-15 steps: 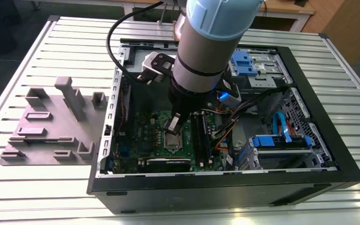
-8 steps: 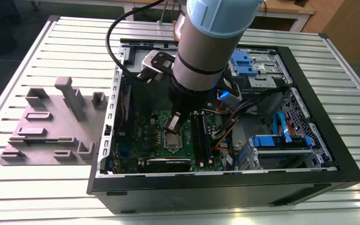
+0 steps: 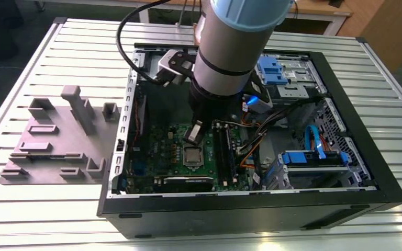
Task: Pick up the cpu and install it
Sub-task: 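Install the first cpu locking lever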
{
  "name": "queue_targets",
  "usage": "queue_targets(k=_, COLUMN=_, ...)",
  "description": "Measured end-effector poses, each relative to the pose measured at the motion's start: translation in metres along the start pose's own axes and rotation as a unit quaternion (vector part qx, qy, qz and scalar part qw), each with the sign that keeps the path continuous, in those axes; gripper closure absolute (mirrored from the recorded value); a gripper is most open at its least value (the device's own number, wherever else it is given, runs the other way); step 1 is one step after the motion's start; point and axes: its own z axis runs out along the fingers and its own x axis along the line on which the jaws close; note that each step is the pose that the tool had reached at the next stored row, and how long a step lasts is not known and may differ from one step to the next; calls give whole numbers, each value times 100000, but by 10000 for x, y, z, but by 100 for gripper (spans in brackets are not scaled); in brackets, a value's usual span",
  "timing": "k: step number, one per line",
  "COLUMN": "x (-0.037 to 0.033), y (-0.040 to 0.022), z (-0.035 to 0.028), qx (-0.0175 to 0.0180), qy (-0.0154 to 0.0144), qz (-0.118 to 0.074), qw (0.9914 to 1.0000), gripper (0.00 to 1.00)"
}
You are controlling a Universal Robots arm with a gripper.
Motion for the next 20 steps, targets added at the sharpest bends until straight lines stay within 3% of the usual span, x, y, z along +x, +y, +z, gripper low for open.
queue_targets(k=9, x=-10, y=24, z=-162, qx=46, qy=-29, qz=-3, qw=100000, gripper=90)
queue_targets(k=14, x=-26, y=33, z=-162, qx=50, qy=-27, qz=4, qw=100000, gripper=90)
queue_targets(k=20, x=-117, y=77, z=-142, qx=48, qy=-54, qz=-4, qw=100000, gripper=90)
